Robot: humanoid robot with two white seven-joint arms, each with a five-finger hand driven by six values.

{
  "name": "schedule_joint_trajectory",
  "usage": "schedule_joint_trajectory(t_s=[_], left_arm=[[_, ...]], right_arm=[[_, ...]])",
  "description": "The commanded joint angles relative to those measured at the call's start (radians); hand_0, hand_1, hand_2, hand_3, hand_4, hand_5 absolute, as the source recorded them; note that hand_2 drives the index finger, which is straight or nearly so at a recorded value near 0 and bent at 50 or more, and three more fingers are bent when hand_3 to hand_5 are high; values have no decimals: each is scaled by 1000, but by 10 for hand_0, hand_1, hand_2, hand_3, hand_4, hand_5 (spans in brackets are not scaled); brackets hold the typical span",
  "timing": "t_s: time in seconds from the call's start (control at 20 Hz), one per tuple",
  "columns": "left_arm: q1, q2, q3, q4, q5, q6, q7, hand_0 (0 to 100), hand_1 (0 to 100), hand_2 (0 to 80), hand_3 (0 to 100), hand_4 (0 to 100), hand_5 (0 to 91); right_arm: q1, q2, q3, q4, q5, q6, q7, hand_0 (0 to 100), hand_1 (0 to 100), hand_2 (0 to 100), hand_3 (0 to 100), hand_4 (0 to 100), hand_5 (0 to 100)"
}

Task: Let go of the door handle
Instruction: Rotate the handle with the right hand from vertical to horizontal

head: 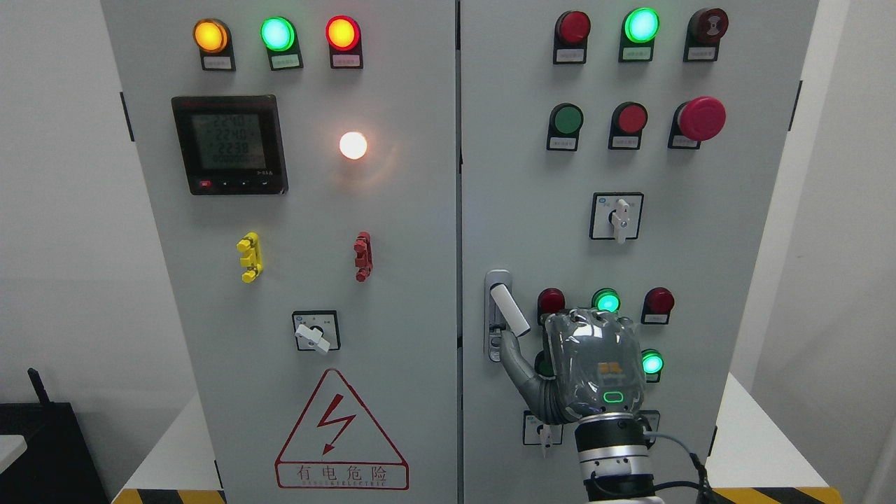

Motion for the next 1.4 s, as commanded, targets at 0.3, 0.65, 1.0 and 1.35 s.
schedule_joint_trajectory(t_s=[0.3, 0.65, 1.0, 1.35], left_arm=[[0, 0, 11, 17, 0, 0, 1, 120, 389, 0, 0, 0, 0], [0, 0, 11, 17, 0, 0, 1, 120, 389, 0, 0, 0, 0], [1, 0, 11, 17, 0, 0, 1, 120, 389, 0, 0, 0, 0], [1, 0, 11, 17, 0, 0, 1, 120, 389, 0, 0, 0, 0]], right_arm=[[1, -8, -21, -1, -2, -2, 5, 480, 172, 956, 1000, 936, 931], [-2, -8, -27, -3, -2, -3, 7, 481, 173, 957, 1000, 936, 931], [-5, -8, -39, -4, -3, -3, 7, 482, 174, 957, 1000, 936, 931], [-8, -8, -41, -4, -5, -3, 7, 484, 174, 957, 1000, 936, 931]])
